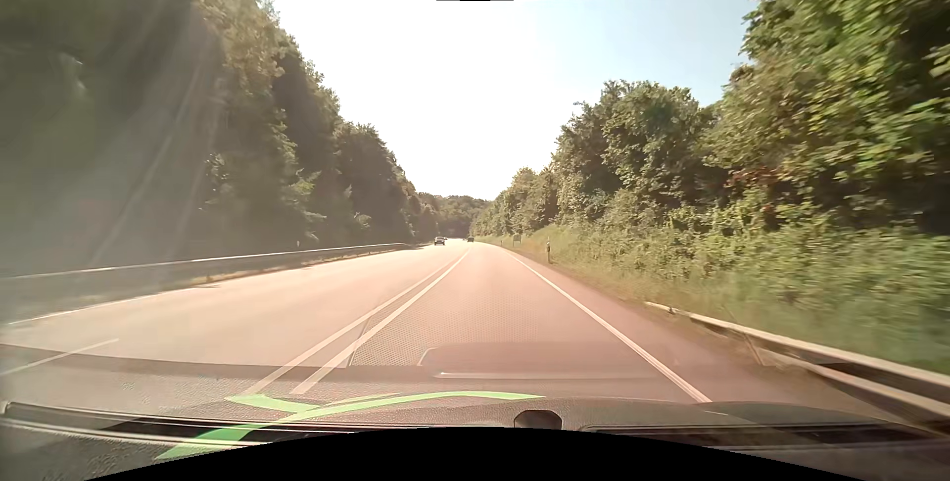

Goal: Follow the waypoints while adhering to traffic rules and regulations

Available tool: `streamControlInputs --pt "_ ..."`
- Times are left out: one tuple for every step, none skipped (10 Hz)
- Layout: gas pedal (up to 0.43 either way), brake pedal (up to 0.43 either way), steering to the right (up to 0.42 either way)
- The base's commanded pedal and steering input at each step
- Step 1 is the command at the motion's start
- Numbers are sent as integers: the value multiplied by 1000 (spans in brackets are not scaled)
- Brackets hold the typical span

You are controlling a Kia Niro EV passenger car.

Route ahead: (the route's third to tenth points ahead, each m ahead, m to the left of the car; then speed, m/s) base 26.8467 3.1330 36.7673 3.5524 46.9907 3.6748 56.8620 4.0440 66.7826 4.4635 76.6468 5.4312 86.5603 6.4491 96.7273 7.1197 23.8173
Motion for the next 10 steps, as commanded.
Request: streamControlInputs --pt "169 0 -8" --pt "169 0 -8" --pt "169 0 -9" --pt "169 0 -10" --pt "157 0 -11" --pt "157 0 -11" --pt "157 0 -10" --pt "157 0 -10" --pt "157 0 -10" --pt "157 0 -10"
